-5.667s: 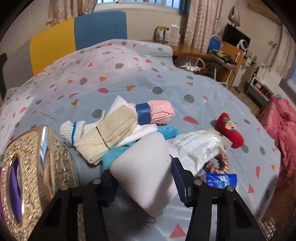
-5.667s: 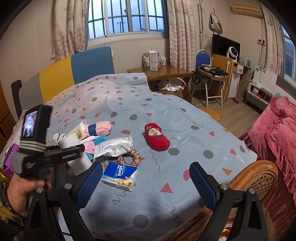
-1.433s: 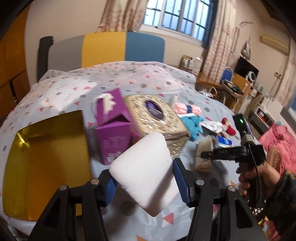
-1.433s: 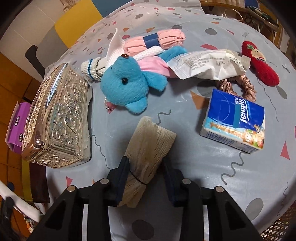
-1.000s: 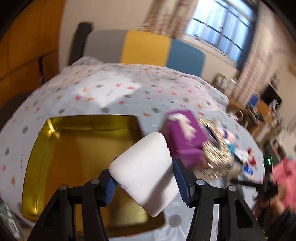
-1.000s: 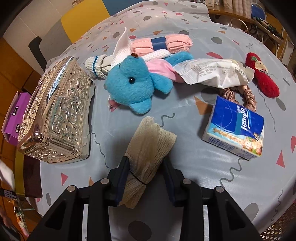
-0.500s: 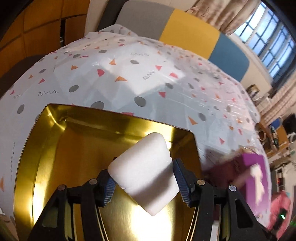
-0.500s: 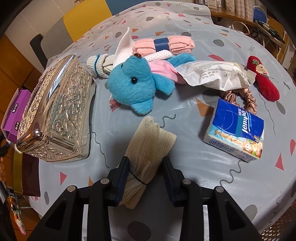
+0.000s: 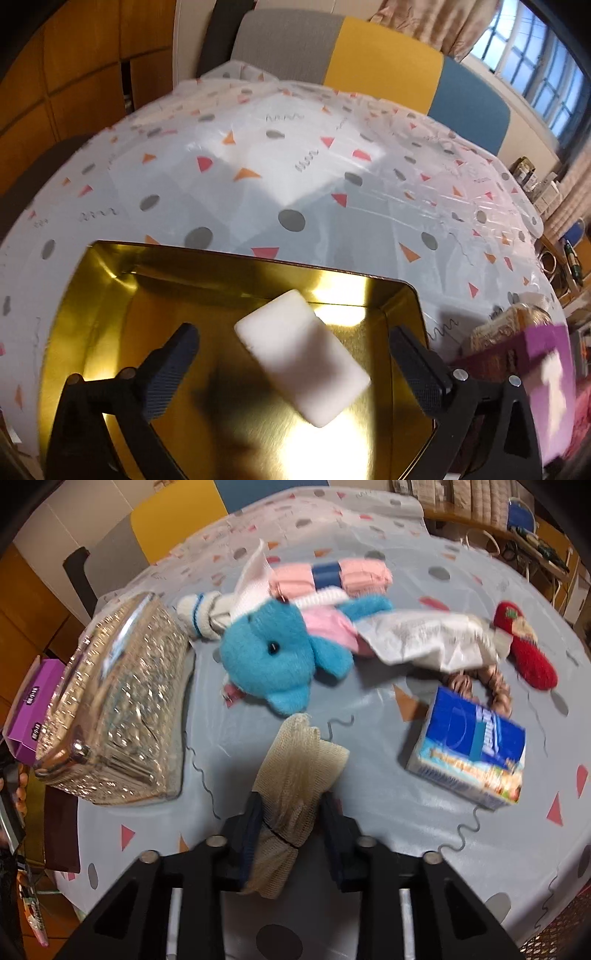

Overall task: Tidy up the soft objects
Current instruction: 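Carry the white sponge into the gold tray and open the left tool, then carry the beige cloth into the gold tray and open the right tool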

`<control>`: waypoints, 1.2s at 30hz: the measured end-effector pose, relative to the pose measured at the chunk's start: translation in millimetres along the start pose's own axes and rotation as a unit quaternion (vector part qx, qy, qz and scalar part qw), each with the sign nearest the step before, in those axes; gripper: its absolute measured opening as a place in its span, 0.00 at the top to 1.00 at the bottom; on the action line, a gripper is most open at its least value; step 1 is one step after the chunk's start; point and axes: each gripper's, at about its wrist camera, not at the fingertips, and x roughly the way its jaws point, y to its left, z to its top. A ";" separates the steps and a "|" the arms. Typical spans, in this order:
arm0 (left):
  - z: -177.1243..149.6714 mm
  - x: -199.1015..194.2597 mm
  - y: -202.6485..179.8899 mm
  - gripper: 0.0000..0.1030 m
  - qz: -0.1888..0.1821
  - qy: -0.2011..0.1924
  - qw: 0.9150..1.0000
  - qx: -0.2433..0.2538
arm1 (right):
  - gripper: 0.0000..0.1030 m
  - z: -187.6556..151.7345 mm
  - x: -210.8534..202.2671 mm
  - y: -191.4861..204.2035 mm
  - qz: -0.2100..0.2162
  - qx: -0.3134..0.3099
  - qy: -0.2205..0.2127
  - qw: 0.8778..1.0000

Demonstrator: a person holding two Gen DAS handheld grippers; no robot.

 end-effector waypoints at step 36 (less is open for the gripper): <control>-115.6 -136.7 3.8 0.00 0.054 -0.103 0.990 0.078 | 0.85 91.3 -88.8 208.4 0.183 -0.162 -0.140 0.960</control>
